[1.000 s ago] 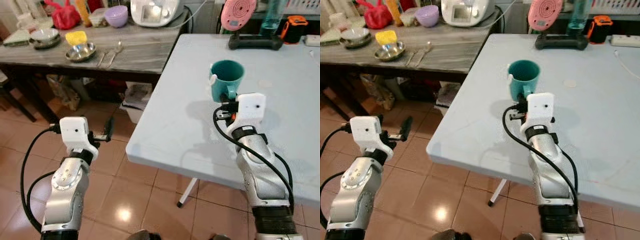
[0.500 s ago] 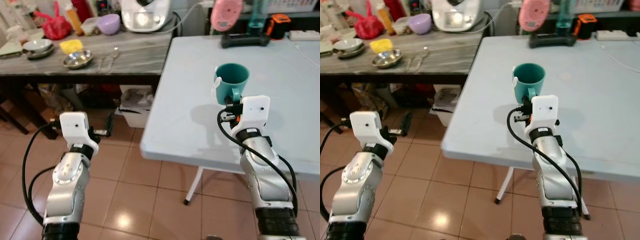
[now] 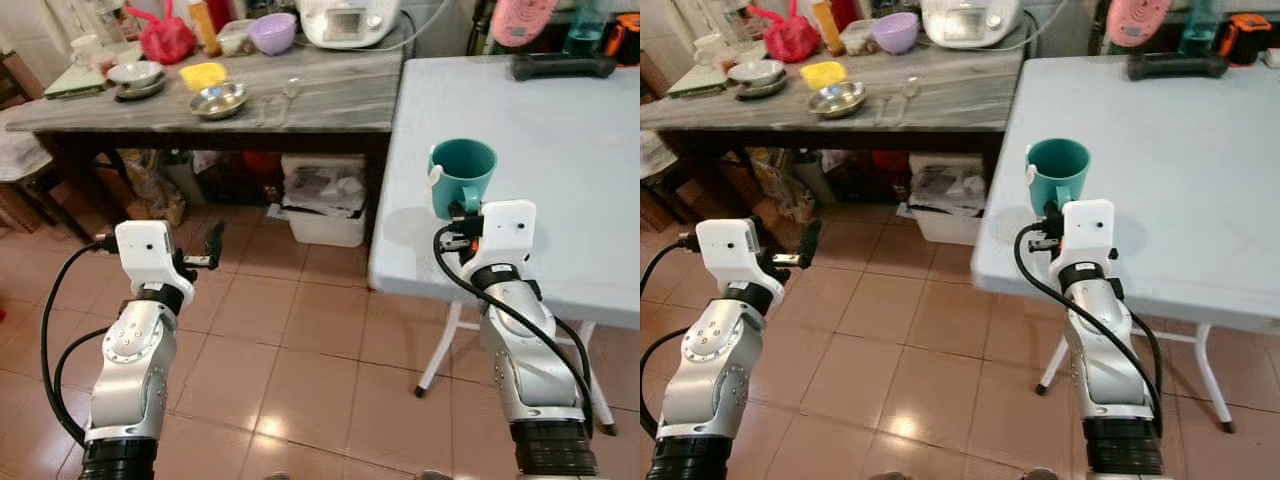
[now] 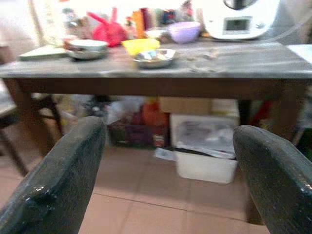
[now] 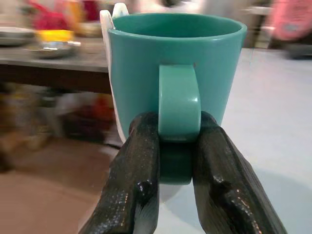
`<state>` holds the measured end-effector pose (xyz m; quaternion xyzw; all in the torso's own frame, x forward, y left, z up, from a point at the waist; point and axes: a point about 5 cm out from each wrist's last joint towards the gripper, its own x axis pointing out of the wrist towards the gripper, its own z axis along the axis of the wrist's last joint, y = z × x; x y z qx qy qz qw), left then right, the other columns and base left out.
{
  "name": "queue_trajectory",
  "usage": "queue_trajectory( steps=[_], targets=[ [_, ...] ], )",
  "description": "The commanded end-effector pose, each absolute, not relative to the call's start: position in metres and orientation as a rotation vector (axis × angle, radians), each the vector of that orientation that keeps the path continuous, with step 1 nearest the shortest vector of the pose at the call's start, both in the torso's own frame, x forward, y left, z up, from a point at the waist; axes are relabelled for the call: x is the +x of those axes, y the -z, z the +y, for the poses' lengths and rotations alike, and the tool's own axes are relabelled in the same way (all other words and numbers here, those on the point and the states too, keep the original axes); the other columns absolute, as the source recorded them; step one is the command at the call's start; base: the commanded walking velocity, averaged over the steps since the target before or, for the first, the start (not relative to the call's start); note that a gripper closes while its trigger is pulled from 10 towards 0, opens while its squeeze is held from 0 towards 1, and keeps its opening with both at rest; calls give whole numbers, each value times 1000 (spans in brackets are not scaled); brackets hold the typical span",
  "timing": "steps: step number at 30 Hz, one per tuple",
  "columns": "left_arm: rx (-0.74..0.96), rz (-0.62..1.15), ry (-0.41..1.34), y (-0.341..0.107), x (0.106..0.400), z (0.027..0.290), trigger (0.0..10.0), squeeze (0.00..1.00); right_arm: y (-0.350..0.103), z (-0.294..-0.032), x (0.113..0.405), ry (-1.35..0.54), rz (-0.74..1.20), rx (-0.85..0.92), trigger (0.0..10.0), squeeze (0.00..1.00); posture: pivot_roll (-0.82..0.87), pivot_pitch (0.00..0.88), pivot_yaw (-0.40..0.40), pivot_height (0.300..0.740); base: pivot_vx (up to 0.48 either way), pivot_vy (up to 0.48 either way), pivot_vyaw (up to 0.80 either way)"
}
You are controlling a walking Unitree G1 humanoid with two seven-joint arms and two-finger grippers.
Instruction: Setting the table
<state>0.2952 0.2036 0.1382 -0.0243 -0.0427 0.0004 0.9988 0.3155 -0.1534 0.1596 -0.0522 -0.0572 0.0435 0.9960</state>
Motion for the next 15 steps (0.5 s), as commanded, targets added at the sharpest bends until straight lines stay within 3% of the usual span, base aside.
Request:
queue_trajectory(
  steps=[1,7,15],
  targets=[
    [-47,-92,-1,-139,295,201,10000,0,-168,-160,315,-72,-149,-110,10000,0,-107,100,148,740,0,454,0],
    [-52,-93,-1,-138,295,198,10000,0,-168,-157,316,-74,-151,-109,10000,0,-104,99,144,740,0,476,0],
    [-52,-99,-13,-138,295,197,10000,0,-169,-157,317,-82,-149,-111,10000,0,-96,102,139,740,0,480,-441]
  ],
)
